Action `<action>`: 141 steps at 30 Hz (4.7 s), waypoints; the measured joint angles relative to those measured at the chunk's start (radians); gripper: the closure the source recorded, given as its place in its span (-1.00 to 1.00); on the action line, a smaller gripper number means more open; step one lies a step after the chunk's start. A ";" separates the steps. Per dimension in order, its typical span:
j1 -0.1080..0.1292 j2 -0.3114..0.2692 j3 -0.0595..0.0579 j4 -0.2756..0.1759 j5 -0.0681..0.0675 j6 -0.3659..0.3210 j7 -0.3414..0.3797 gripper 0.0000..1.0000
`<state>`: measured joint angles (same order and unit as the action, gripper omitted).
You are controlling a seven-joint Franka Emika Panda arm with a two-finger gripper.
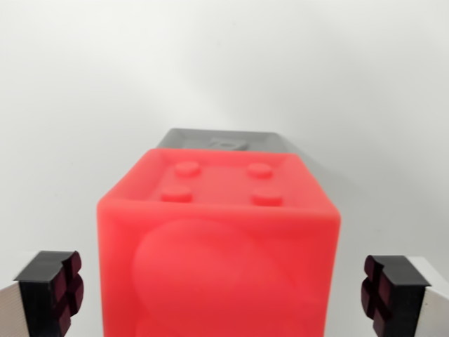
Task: Destack cube
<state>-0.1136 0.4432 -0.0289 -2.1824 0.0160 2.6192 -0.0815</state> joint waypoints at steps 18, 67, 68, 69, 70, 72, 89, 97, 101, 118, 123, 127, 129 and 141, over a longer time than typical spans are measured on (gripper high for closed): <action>-0.004 0.031 0.004 0.005 0.000 0.028 0.000 1.00; -0.004 -0.013 0.003 0.001 0.000 -0.008 0.000 1.00; -0.004 -0.017 0.003 0.000 0.000 -0.012 0.000 1.00; -0.004 -0.022 0.003 -0.001 0.000 -0.017 0.000 1.00; -0.004 -0.027 0.003 -0.001 0.000 -0.021 0.000 1.00; -0.004 -0.034 0.003 -0.002 0.000 -0.028 0.000 1.00; -0.004 -0.126 0.002 -0.005 -0.001 -0.114 0.000 1.00; -0.004 -0.174 0.002 -0.002 -0.002 -0.164 0.001 1.00; -0.004 -0.196 0.002 0.002 -0.002 -0.190 0.001 1.00; 0.002 -0.213 -0.003 -0.016 -0.002 -0.195 0.102 1.00; 0.004 -0.216 -0.004 -0.022 -0.002 -0.193 0.136 1.00; 0.006 -0.219 -0.005 -0.029 -0.002 -0.189 0.161 1.00; 0.006 -0.222 -0.005 -0.033 -0.002 -0.187 0.175 1.00; 0.009 -0.233 -0.007 -0.051 -0.002 -0.181 0.255 1.00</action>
<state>-0.1044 0.2106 -0.0354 -2.2330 0.0139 2.4385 0.1733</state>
